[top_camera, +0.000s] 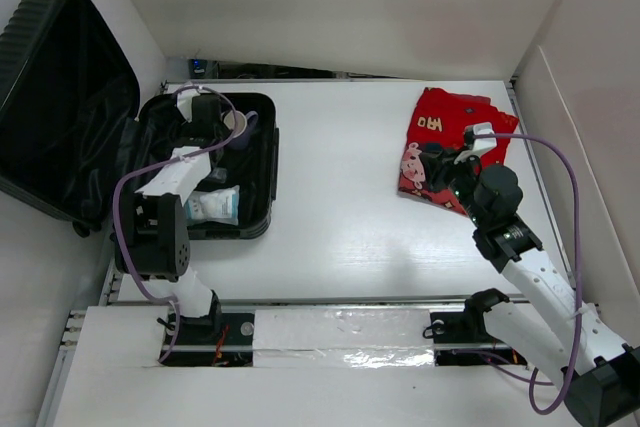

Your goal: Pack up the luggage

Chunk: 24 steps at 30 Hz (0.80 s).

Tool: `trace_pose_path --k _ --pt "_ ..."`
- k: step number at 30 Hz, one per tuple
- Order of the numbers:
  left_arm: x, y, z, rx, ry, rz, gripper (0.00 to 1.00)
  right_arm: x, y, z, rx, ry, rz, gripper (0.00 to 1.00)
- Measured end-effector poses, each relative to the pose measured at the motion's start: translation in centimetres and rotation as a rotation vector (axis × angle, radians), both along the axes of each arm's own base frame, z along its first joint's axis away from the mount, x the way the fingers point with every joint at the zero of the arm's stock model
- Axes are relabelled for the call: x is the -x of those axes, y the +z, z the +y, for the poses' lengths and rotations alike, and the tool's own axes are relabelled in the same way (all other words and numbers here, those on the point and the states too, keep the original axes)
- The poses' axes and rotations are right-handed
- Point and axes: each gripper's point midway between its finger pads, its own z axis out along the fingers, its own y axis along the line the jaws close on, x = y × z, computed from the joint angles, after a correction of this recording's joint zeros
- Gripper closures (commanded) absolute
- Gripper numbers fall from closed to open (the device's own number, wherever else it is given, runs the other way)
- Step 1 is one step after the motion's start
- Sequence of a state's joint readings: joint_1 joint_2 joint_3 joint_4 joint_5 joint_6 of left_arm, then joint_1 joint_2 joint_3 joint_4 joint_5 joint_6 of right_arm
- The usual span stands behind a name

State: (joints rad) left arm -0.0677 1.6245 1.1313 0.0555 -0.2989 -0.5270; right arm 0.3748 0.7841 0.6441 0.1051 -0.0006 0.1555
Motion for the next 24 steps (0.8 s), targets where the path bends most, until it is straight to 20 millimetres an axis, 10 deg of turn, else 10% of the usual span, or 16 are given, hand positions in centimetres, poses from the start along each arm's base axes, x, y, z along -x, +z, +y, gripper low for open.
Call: trace_pose_path --k 3,7,17,20,24 --pt "0.0 -0.6 0.3 0.003 0.023 0.001 0.99 0.0 0.0 0.0 0.0 0.0 0.0 0.7" --pt "0.6 -0.9 0.5 0.036 0.063 -0.033 0.71 0.0 0.0 0.0 -0.001 0.0 -0.001 0.7" --pt "6.5 -1.6 -1.7 0.099 0.077 -0.076 0.71 -0.1 0.1 -0.4 0.0 -0.022 -0.004 0.71" --pt "8.9 -0.9 -1.9 0.134 0.075 -0.128 0.37 -0.3 0.0 -0.8 0.002 -0.046 -0.001 0.69" --pt "11.1 0.3 -1.8 0.163 0.08 -0.19 0.31 -1.4 -1.6 -1.3 0.025 -0.098 0.046 0.5"
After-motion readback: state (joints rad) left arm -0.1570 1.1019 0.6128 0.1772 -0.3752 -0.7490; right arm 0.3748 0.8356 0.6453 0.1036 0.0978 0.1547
